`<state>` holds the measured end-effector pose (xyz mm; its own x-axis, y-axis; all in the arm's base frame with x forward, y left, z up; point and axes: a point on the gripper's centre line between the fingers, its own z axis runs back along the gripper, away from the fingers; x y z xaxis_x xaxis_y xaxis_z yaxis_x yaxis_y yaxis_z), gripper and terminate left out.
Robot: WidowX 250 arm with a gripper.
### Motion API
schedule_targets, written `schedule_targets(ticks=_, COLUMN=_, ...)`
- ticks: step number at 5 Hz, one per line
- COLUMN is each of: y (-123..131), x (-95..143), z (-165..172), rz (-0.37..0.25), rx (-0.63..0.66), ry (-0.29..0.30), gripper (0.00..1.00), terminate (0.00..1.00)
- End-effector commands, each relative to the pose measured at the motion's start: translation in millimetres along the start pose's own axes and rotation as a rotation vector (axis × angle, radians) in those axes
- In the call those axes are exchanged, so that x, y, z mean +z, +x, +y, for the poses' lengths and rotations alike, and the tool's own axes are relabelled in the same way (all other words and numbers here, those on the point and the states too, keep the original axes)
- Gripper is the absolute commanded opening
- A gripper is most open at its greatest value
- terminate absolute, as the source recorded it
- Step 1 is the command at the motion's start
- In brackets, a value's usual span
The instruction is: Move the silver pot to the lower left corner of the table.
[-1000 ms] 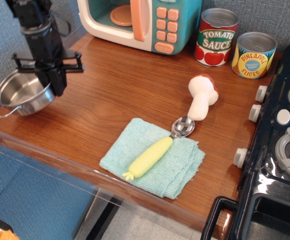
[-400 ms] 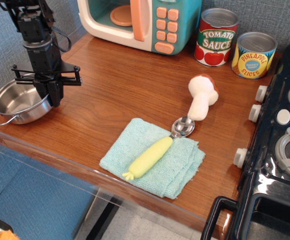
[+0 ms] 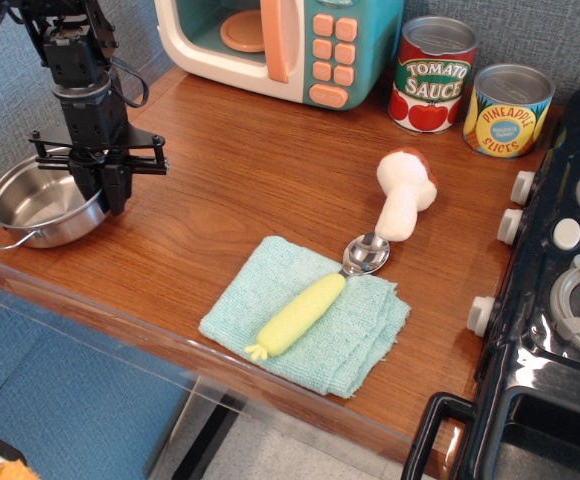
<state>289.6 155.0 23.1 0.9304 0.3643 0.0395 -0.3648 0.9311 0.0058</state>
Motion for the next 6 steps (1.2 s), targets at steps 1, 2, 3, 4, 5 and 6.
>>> schedule_targets(ticks=1, y=-6, x=52, z=-15, rz=-0.145, rx=-0.101, ry=-0.012, gripper=1.0, terminate=0.0)
schedule_targets(ticks=2, y=-11, x=55, z=-24, rz=-0.152, rx=-0.182, ry=-0.033, gripper=1.0, terminate=0.0)
schedule_targets(ticks=3, y=-12, x=55, z=-29, rz=-0.144, rx=-0.244, ry=-0.036, gripper=1.0, terminate=0.0)
schedule_targets(ticks=4, y=-14, x=51, z=-31, rz=-0.203, rx=-0.239, ry=-0.003, gripper=1.0, terminate=0.0)
schedule_targets(ticks=5, y=-14, x=51, z=-31, rz=-0.203, rx=-0.239, ry=-0.003, gripper=1.0, terminate=0.0)
schedule_targets(ticks=6, y=-14, x=51, z=-31, rz=-0.203, rx=-0.239, ry=-0.003, gripper=1.0, terminate=1.0)
